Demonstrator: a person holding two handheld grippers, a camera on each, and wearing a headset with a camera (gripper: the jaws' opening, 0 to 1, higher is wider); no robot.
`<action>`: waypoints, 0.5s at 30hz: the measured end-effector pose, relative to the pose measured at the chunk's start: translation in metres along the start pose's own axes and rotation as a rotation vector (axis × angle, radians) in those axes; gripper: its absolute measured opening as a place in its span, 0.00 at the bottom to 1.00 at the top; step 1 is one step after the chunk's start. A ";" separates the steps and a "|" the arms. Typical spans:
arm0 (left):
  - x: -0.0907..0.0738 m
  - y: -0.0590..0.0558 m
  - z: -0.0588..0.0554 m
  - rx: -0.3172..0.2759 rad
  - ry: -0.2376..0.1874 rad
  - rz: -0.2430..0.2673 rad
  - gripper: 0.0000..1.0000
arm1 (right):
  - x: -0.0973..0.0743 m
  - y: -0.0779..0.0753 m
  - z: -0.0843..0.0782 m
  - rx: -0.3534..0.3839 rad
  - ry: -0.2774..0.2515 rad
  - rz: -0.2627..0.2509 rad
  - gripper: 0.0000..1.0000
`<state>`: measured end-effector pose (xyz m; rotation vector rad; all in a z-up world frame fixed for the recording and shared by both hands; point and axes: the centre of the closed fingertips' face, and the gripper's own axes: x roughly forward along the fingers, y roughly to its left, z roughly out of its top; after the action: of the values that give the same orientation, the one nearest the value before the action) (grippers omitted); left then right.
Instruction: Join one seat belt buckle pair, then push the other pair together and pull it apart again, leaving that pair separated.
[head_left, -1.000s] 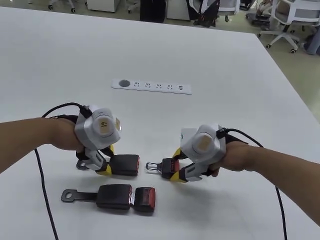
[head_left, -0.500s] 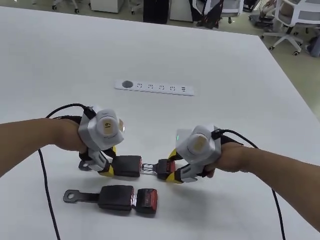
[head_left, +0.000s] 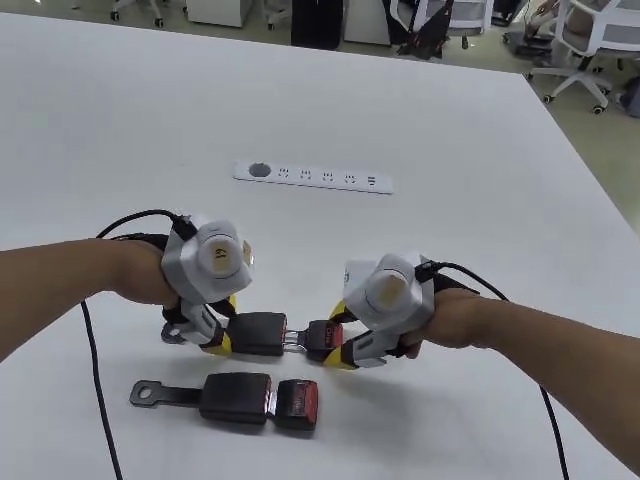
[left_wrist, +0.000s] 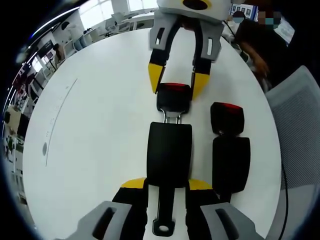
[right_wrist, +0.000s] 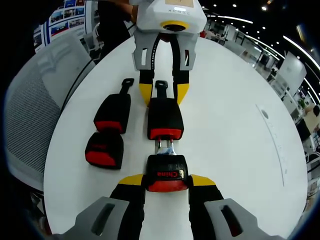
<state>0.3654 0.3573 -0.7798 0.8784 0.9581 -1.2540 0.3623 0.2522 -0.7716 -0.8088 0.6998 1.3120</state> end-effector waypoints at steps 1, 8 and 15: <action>0.000 0.000 0.000 0.001 0.000 0.001 0.29 | 0.001 0.000 0.001 0.001 -0.003 -0.001 0.30; 0.001 0.000 -0.001 0.000 0.000 0.014 0.29 | 0.002 0.000 0.001 0.002 -0.001 -0.002 0.29; 0.001 -0.001 0.000 0.011 0.006 0.022 0.29 | 0.006 -0.003 0.000 -0.005 0.013 0.001 0.29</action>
<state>0.3649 0.3564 -0.7809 0.8995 0.9443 -1.2393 0.3656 0.2555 -0.7761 -0.8219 0.7073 1.3114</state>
